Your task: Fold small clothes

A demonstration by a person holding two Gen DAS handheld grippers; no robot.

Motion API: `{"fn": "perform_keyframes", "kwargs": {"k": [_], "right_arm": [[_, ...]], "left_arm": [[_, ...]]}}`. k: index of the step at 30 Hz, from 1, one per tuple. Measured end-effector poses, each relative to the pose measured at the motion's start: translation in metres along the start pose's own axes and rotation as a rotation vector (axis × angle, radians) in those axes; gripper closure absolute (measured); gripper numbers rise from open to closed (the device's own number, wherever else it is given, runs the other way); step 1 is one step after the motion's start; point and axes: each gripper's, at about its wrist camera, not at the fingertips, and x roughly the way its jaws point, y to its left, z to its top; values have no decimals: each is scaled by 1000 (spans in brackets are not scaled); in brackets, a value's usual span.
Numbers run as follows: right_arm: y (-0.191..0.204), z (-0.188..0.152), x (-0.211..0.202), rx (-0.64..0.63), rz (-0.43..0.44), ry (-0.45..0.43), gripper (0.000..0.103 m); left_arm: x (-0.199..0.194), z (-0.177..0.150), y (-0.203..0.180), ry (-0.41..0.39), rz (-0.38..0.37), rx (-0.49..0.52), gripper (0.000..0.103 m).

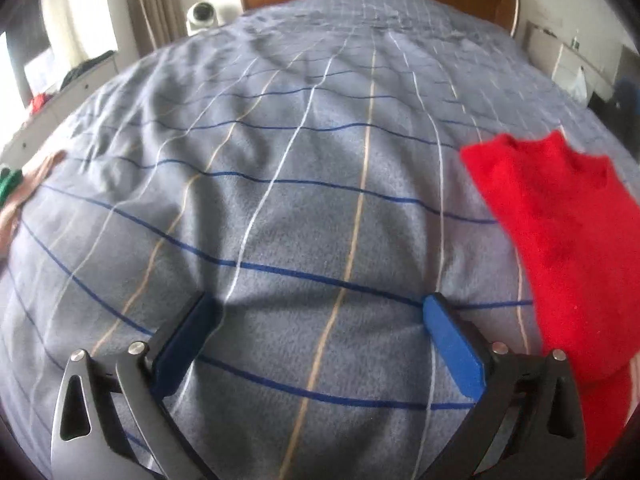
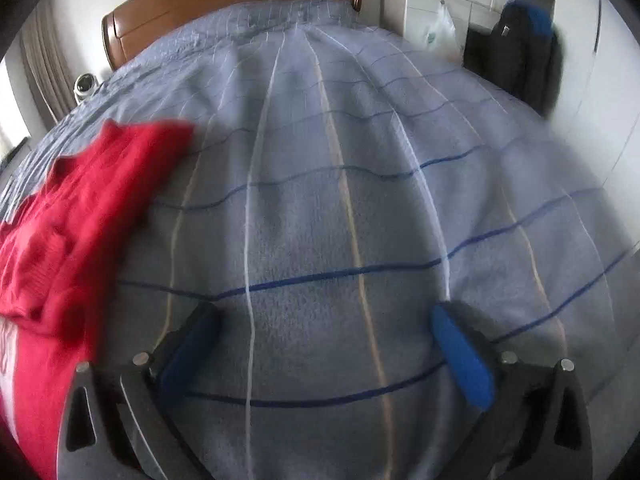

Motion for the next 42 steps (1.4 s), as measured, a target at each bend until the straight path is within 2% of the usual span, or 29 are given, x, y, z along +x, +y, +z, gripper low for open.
{"fn": "perform_keyframes", "kwargs": {"k": [5, 42], "right_arm": [[4, 1, 1, -28, -32, 26, 0], [6, -1, 2, -22, -25, 27, 0]], "left_arm": [[3, 1, 4, 3, -22, -17, 0], [6, 1, 6, 2, -16, -11, 0]]}}
